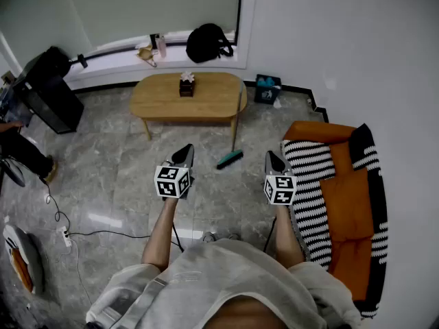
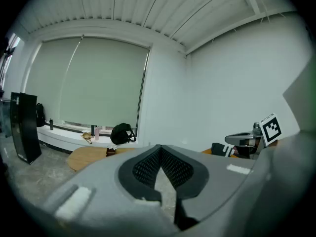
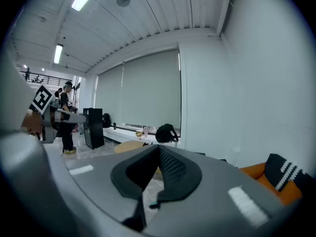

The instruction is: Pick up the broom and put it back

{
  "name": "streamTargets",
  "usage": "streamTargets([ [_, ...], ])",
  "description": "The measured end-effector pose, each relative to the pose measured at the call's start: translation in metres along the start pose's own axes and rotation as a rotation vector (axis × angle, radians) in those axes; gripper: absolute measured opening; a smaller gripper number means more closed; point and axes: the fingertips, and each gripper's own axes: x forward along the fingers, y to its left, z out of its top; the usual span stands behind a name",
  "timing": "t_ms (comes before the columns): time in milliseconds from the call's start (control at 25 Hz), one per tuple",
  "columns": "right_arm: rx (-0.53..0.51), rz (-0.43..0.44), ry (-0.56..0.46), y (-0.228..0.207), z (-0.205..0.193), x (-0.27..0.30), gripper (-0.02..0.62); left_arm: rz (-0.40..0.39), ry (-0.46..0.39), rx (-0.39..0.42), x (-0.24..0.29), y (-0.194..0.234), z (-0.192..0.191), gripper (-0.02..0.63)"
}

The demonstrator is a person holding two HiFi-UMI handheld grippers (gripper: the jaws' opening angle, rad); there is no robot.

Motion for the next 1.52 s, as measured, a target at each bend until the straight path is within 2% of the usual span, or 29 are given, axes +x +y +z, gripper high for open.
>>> streamTargets([
  [400,0.030,-0.018,-0.007,0.005,-0.002,-0.001,0.002,-0.022,0.007,0.000,0.000,0.007,-0.002,0.003],
  [1040,0.007,-0.080,-0.001,0.037,-0.001,0.021,0.002,-0.081,0.021,0.006,0.002,0.045,-0.008,0.003],
  [1520,-0.005,-0.088,0.038,0.046,-0.010,0.050,0.002,-0.107,0.041,-0.015,0.026,0.068,-0.019,0.003],
])
